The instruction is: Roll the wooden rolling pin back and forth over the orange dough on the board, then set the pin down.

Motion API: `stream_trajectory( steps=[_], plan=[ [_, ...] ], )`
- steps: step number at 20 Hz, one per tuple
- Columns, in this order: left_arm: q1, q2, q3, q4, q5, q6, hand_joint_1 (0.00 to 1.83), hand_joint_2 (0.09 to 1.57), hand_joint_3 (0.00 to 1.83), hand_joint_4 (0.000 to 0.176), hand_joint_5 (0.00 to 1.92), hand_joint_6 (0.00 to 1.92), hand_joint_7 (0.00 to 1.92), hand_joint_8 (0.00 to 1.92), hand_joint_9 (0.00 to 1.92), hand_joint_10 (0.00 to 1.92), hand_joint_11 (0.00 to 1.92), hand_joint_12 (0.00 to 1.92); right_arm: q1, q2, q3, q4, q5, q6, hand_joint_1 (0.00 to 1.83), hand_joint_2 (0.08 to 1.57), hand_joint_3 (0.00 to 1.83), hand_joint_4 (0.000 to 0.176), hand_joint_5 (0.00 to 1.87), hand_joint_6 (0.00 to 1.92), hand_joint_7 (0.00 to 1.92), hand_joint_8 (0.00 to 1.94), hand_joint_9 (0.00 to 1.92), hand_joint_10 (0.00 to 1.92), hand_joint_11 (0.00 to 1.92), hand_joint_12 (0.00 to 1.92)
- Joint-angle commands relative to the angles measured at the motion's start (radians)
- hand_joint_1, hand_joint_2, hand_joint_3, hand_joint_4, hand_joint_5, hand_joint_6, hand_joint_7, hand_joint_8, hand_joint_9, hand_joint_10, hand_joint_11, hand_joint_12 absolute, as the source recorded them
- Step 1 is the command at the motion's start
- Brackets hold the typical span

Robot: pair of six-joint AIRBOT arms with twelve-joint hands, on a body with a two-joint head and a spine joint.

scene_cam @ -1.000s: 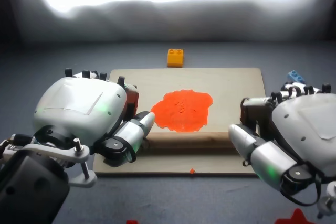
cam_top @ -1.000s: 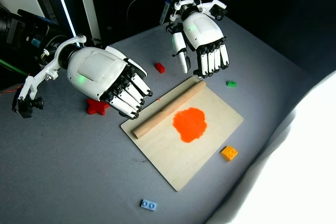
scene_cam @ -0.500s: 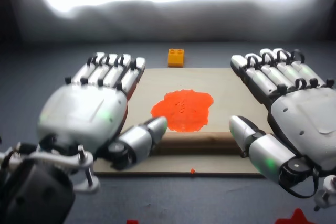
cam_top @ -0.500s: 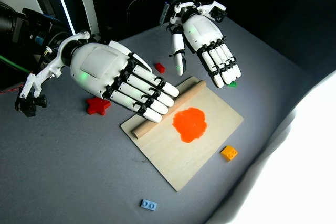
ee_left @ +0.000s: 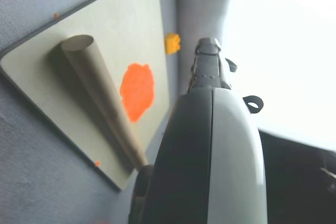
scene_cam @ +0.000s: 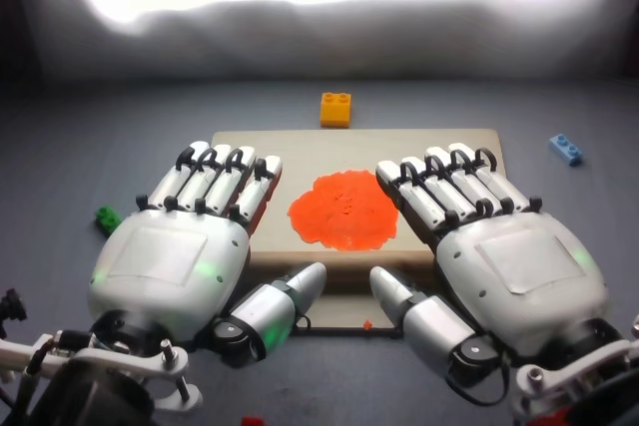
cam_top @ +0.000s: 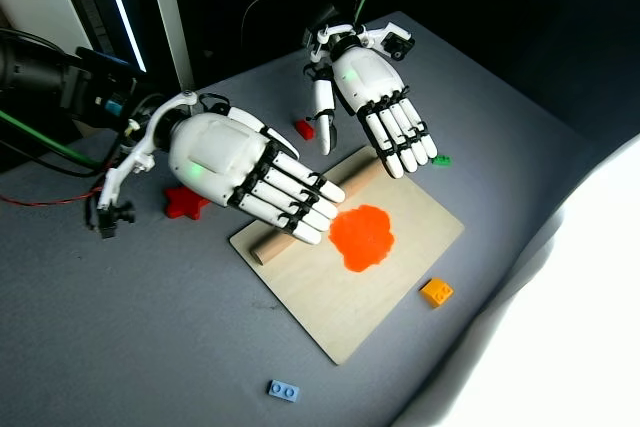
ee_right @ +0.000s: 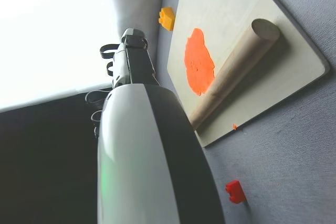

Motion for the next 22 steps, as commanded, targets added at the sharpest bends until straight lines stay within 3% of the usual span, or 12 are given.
stream_trajectory(
  steps=[1,4,11,16,20,22],
  plan=[
    [0.004,-0.009,0.008,0.082,-0.112,-0.015,0.00,1.33,0.00,0.000,0.06,0.01,0.05,0.01,0.01,0.01,0.00,0.00,0.012,-0.001,0.006,-0.072,0.105,-0.007,0.00,1.48,0.00,0.000,0.10,0.00,0.10,0.00,0.04,0.01,0.00,0.00],
    [0.022,-0.031,0.037,0.098,-0.119,-0.022,0.00,1.33,0.00,0.000,0.05,0.01,0.05,0.01,0.01,0.00,0.00,0.00,0.021,-0.028,0.025,0.003,0.095,-0.022,0.00,1.45,0.00,0.000,0.11,0.01,0.10,0.01,0.04,0.01,0.00,0.00],
    [0.049,-0.096,0.098,0.112,-0.128,-0.037,0.00,1.44,0.05,0.000,0.04,0.00,0.03,0.00,0.00,0.00,0.00,0.00,0.013,-0.110,0.152,0.005,0.090,-0.009,0.00,1.55,0.02,0.000,0.14,0.01,0.13,0.01,0.07,0.01,0.02,0.02],
    [0.057,-0.126,0.134,0.115,-0.128,-0.045,0.00,1.45,0.04,0.000,0.05,0.01,0.03,0.00,0.00,0.00,0.00,0.00,0.013,-0.128,0.161,0.005,0.077,-0.006,0.00,1.57,0.03,0.000,0.13,0.01,0.13,0.01,0.07,0.01,0.03,0.03],
    [0.071,-0.139,0.157,0.115,-0.128,-0.058,0.00,1.45,0.04,0.000,0.04,0.00,0.03,0.00,0.00,0.00,0.00,0.00,0.009,-0.159,0.183,0.005,0.084,-0.004,0.00,1.57,0.05,0.000,0.16,0.00,0.15,0.00,0.09,0.01,0.00,0.24],
    [0.079,-0.148,0.169,0.115,-0.128,-0.066,0.00,1.46,0.04,0.000,0.06,0.01,0.05,0.01,0.00,0.00,0.00,0.00,0.009,-0.171,0.192,0.005,0.085,-0.005,0.00,1.57,0.03,0.000,0.13,0.00,0.14,0.00,0.08,0.00,0.00,0.24]
  ],
)
